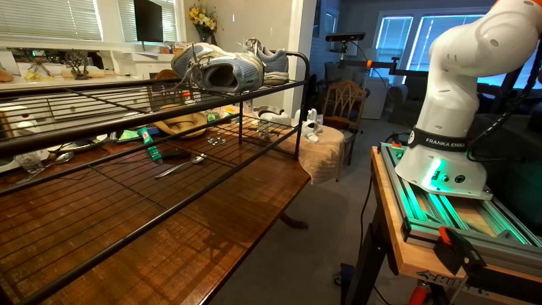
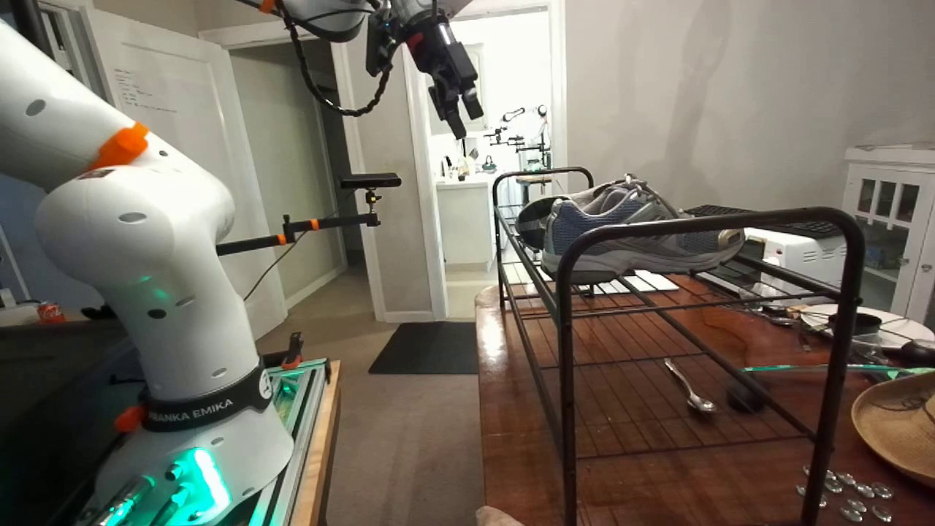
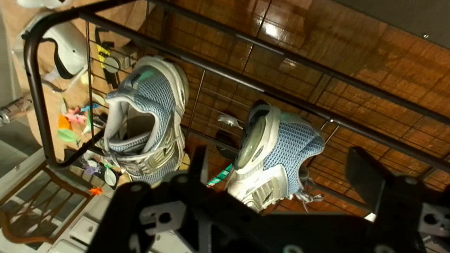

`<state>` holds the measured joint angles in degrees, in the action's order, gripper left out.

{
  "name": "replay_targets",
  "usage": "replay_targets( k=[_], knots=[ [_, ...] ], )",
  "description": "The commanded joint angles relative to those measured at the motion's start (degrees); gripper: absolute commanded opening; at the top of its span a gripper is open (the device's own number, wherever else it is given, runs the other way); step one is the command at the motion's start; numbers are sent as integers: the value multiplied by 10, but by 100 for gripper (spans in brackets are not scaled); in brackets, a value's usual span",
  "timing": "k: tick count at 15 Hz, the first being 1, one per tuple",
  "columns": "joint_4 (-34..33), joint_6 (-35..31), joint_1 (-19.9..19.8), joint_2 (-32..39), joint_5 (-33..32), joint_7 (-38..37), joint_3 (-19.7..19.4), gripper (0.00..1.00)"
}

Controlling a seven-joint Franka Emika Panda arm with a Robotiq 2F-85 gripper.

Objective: Straighten the trainer on the shelf

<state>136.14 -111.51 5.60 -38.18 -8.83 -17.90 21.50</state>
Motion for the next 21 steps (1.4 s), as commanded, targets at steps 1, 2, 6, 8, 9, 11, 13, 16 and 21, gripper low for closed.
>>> replay_targets(
  k=[1,2,6,8,9,11,13,16,21],
  knots=[
    [7,-71,1,40,-57,9,4,100],
    [8,-85,0,52,-73,15,4,100],
    [6,-108,0,95,-114,6,6,100],
    [-1,-97,-7,115,-138,-25,19,100],
    [-4,-91,-9,123,-152,-39,25,100],
    [-9,-76,-12,139,-178,-74,38,100],
    [-7,-79,-12,151,-203,-108,47,100],
    [-7,-83,-10,171,-228,-162,56,100],
    [-1,-97,-7,196,-248,-246,48,100]
  ],
)
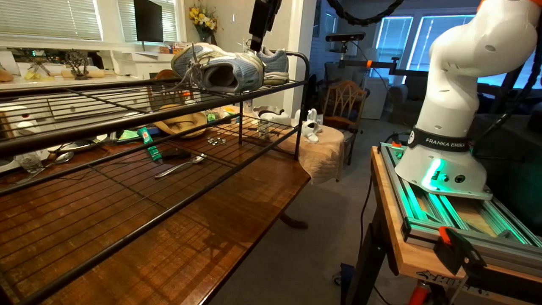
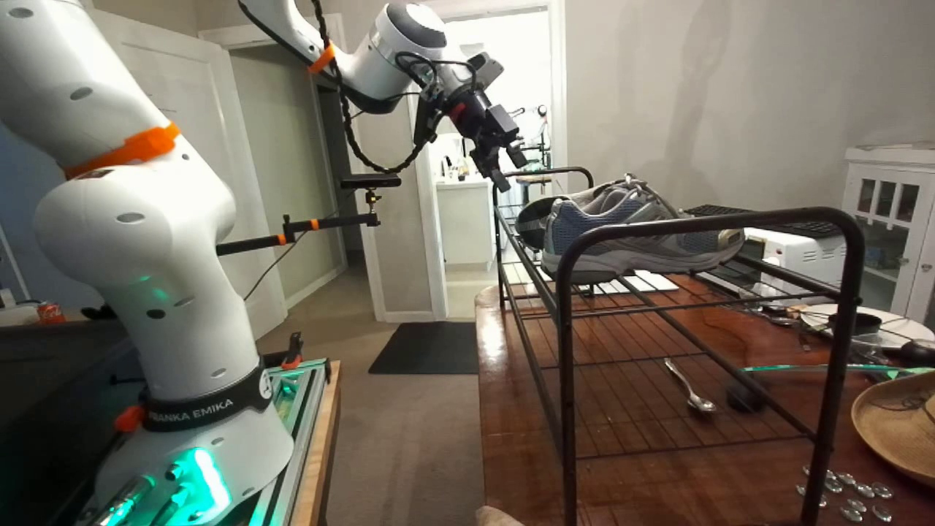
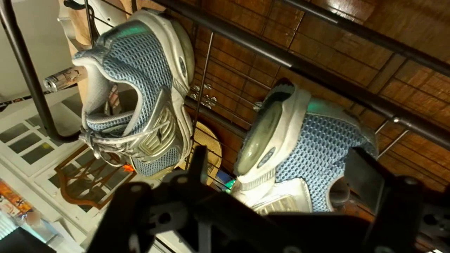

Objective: Straighten the trainer on the shelf

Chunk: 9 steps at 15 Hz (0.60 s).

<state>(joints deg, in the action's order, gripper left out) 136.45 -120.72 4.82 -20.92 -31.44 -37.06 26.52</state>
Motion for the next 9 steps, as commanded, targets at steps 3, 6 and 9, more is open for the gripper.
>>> replay_targets(
  k=[3,6,9],
  knots=[
    [-9,-15,6,41,-24,-94,-11,100],
    [-2,-4,20,26,-13,-67,-24,100],
    [-1,-6,14,27,-32,-93,-21,100]
  ],
)
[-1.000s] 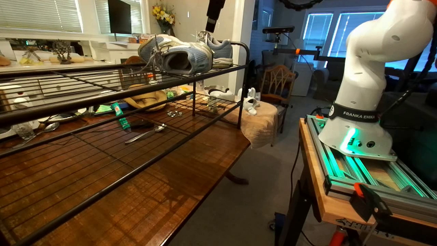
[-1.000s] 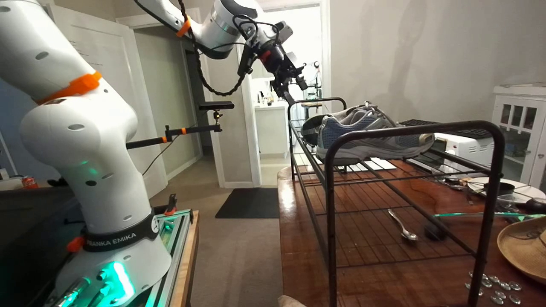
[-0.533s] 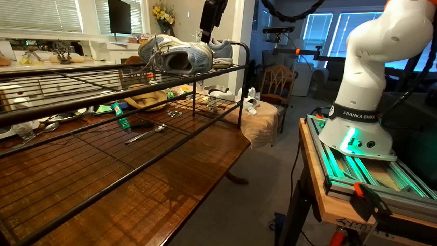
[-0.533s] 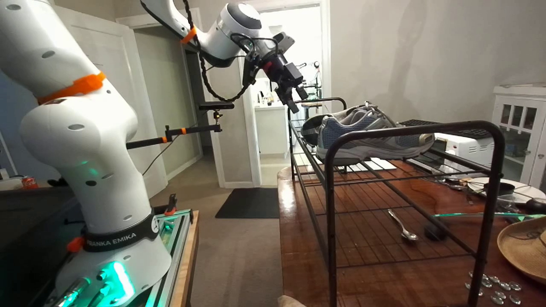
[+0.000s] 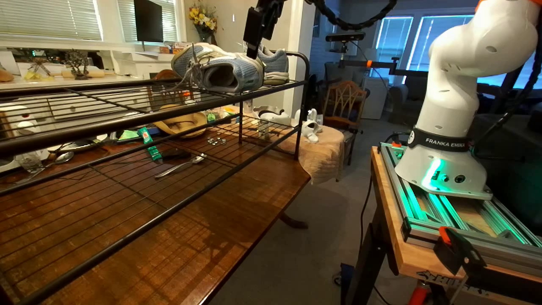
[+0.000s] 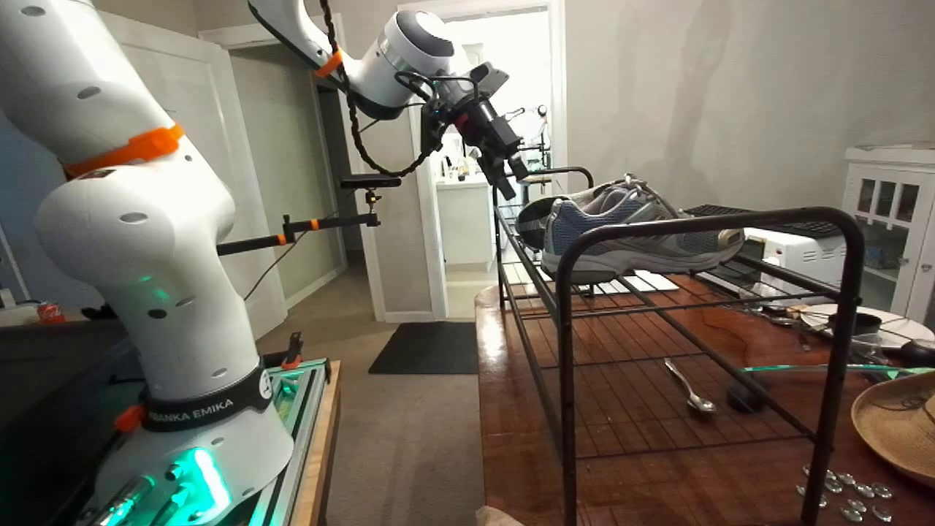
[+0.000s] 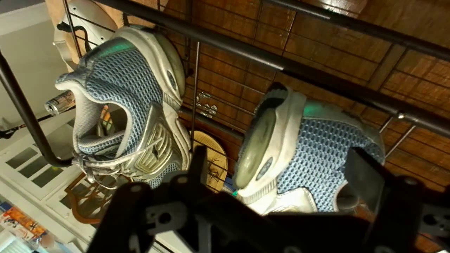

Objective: Straighten the trainer on the shelf

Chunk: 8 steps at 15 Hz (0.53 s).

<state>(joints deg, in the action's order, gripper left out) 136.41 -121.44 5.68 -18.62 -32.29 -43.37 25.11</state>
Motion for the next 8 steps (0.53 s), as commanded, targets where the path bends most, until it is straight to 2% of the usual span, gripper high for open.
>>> replay_targets(
  k=[1,8],
  knots=[
    [-2,-3,6,9,-23,-33,-9,100],
    [-13,-33,8,47,-56,-141,-12,100]
  ],
)
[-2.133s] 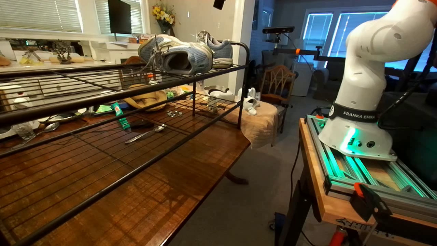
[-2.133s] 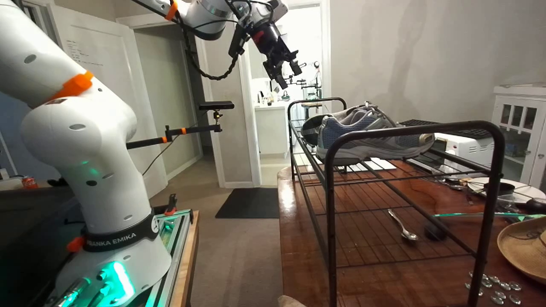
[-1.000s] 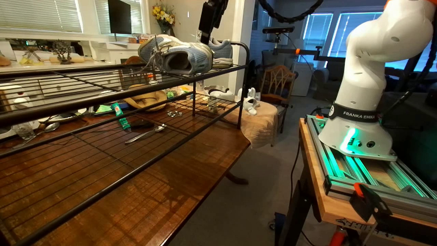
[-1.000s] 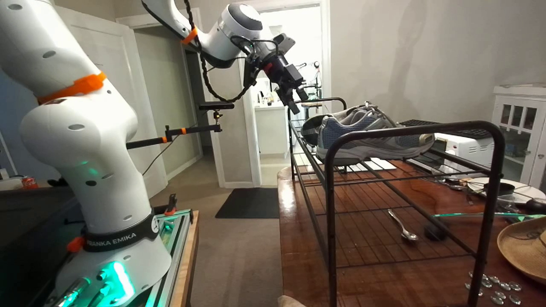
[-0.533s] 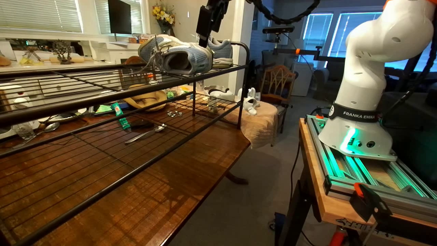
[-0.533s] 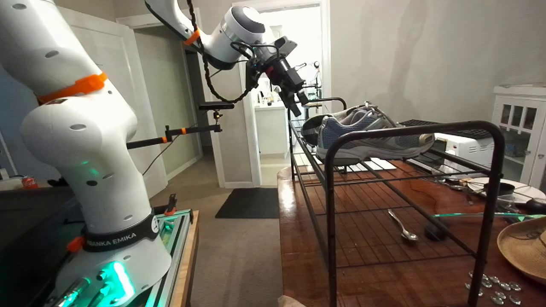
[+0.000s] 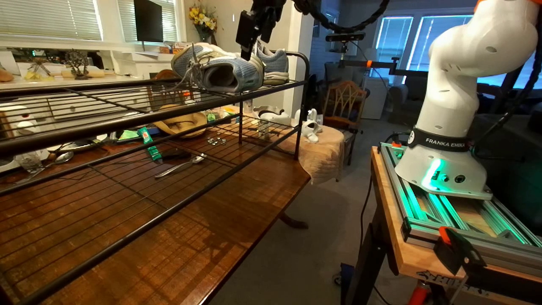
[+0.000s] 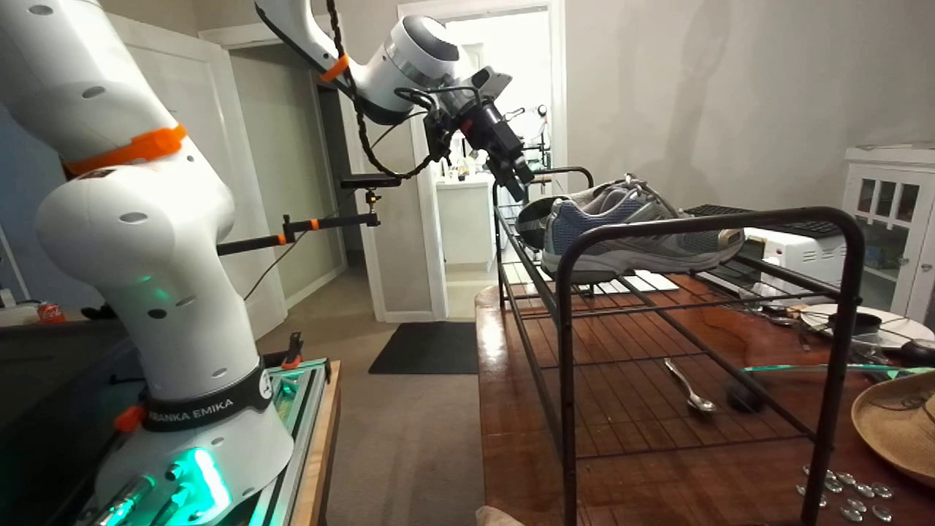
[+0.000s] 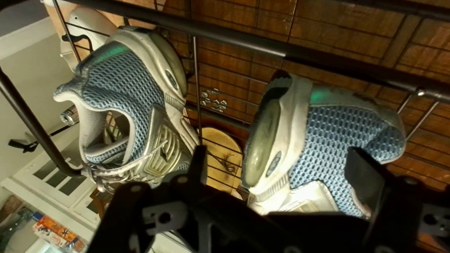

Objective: Straighten the trainer on the shelf

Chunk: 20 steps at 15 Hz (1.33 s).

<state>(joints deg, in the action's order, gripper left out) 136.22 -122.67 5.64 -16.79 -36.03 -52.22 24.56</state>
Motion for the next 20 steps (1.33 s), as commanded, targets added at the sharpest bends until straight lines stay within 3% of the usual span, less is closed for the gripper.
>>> replay_targets(
  k=[1,5,12,14,20],
  knots=[
    [-14,-27,9,34,-22,-68,-7,100],
    [-25,-57,10,48,-51,-126,-13,100],
    [-21,-55,31,71,-80,-90,-30,99],
    [-22,-55,35,78,-96,-92,-33,74],
    [-20,-49,49,78,-120,-89,-40,29]
  ],
)
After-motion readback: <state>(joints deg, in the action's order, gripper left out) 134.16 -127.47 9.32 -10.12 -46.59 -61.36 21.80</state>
